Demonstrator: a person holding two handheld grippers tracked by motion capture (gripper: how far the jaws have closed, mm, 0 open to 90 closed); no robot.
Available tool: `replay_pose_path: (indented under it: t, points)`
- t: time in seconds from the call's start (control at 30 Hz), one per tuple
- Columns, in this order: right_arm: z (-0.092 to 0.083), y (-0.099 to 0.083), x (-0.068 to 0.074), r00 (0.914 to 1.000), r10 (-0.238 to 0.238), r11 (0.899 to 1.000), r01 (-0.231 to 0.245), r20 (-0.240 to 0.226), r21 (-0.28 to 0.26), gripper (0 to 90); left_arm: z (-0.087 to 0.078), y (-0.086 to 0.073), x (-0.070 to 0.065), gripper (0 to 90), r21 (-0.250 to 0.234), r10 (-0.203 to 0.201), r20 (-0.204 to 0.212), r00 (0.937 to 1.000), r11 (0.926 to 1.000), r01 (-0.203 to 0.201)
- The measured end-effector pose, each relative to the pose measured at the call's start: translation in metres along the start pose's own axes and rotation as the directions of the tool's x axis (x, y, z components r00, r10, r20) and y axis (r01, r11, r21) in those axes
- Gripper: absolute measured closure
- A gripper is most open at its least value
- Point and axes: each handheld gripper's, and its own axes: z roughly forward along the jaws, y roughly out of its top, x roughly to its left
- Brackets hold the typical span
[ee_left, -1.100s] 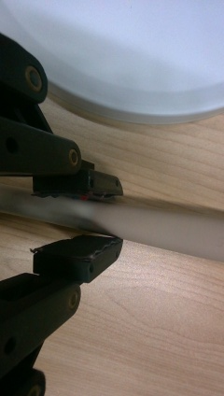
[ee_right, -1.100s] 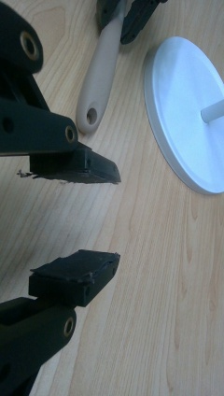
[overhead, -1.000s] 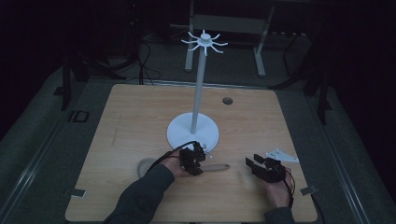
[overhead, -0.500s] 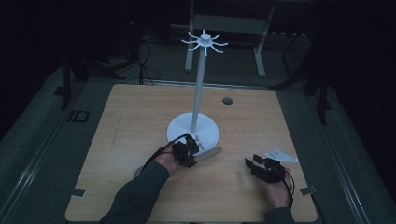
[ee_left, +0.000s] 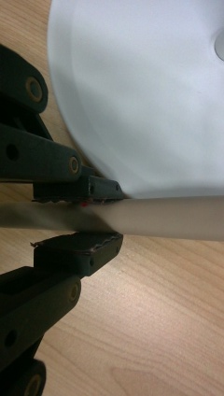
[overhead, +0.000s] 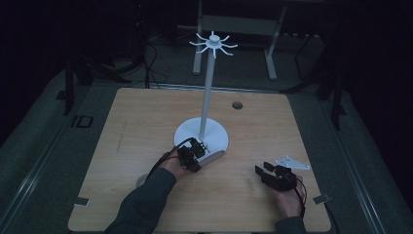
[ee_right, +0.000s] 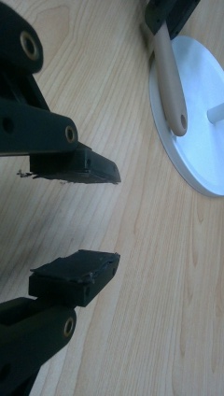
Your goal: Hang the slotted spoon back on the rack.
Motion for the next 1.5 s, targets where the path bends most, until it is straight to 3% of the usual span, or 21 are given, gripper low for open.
replay_pose_path:
  t: [0.53, 0.73, 0.9, 1.0, 1.03, 1.07, 1.1, 1.27, 1.33, 1.5]
  points:
    - [0.0, 0.0, 0.0, 1.0, 0.002, 1.0, -0.002, 0.002, 0.001, 53.9, 0.003, 0.001, 0.0, 73.6, -0.004, -0.014, -0.01, 0.9999, 0.9999, 0.014]
    - [0.001, 0.0, 0.0, 1.0, -0.001, 1.0, 0.001, 0.0, 0.002, 53.8, -0.008, -0.001, 0.001, 73.6, -0.063, -0.048, -0.024, 0.9986, 0.9969, 0.046]
    - [0.001, -0.001, 0.001, 1.0, -0.001, 1.0, 0.001, 0.0, 0.003, 53.7, -0.023, -0.003, -0.001, 73.5, -0.144, -0.083, -0.042, 0.9956, 0.9867, 0.077]
    - [0.001, -0.001, 0.001, 1.0, -0.002, 1.0, 0.002, 0.001, 0.003, 53.7, -0.032, -0.004, -0.003, 73.5, -0.203, -0.108, -0.051, 0.9929, 0.9746, 0.095]
    - [0.001, -0.001, 0.001, 1.0, -0.002, 1.0, 0.002, 0.001, 0.003, 53.7, -0.032, -0.004, -0.003, 73.5, -0.203, -0.108, -0.051, 0.9929, 0.9746, 0.095]
    - [0.001, -0.001, 0.001, 1.0, -0.004, 1.0, 0.004, 0.001, 0.002, 53.7, -0.039, -0.006, -0.004, 73.5, -0.248, -0.134, -0.042, 0.9901, 0.9613, 0.12]
    - [0.001, -0.001, 0.001, 1.0, -0.004, 1.0, 0.004, 0.001, 0.001, 53.7, -0.042, -0.006, -0.004, 73.3, -0.27, -0.146, -0.034, 0.9887, 0.9539, 0.132]
    - [0.002, -0.001, 0.001, 1.0, -0.004, 1.0, 0.004, 0.001, 0.001, 53.6, -0.052, -0.009, -0.003, 73.2, -0.337, -0.176, -0.01, 0.9844, 0.9275, 0.162]
    - [0.001, -0.001, 0.001, 1.0, -0.004, 1.0, 0.004, 0.001, 0.001, 53.6, -0.055, -0.009, -0.003, 73.3, -0.355, -0.183, -0.011, 0.9831, 0.9198, 0.167]
    - [0.002, -0.001, 0.001, 1.0, -0.003, 1.0, 0.003, 0.001, 0.001, 53.5, -0.066, -0.011, -0.006, 73.4, -0.423, -0.215, -0.035, 0.976, 0.8882, 0.18]
